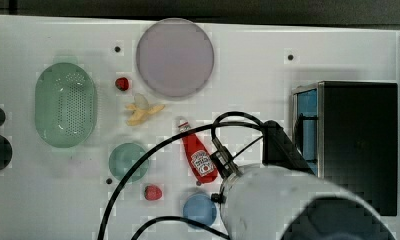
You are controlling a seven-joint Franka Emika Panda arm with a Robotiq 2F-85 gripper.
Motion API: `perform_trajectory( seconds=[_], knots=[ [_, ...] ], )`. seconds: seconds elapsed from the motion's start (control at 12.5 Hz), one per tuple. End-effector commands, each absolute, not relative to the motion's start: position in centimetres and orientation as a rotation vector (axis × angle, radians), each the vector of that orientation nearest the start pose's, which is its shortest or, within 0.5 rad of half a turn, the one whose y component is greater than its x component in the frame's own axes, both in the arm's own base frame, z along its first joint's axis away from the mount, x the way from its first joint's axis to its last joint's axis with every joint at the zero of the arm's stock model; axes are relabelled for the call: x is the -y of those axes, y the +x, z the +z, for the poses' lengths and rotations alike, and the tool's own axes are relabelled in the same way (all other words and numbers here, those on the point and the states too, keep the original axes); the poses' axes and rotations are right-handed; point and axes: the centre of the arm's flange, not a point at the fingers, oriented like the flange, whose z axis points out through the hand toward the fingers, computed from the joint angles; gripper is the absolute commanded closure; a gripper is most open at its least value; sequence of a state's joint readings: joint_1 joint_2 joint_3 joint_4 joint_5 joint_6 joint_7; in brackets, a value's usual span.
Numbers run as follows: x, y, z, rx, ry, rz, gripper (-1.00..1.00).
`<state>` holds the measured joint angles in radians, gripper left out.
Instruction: Flap open oven.
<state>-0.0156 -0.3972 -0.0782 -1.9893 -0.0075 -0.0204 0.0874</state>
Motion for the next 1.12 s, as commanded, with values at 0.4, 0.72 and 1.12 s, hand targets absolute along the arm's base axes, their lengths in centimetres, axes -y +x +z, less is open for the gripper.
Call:
perform_trajectory(
  seconds=[0.4,0.72,1.12],
  knots=[
    [12.4,41.4,59.0,-0.988,-2.991,0.08,0.65],
    [17.8,42.1,55.9,-0.604,-3.18,0.053,0.65],
    [22.9,45.0,50.0,-0.232,-3.258,-0.002,0.65]
  ],
)
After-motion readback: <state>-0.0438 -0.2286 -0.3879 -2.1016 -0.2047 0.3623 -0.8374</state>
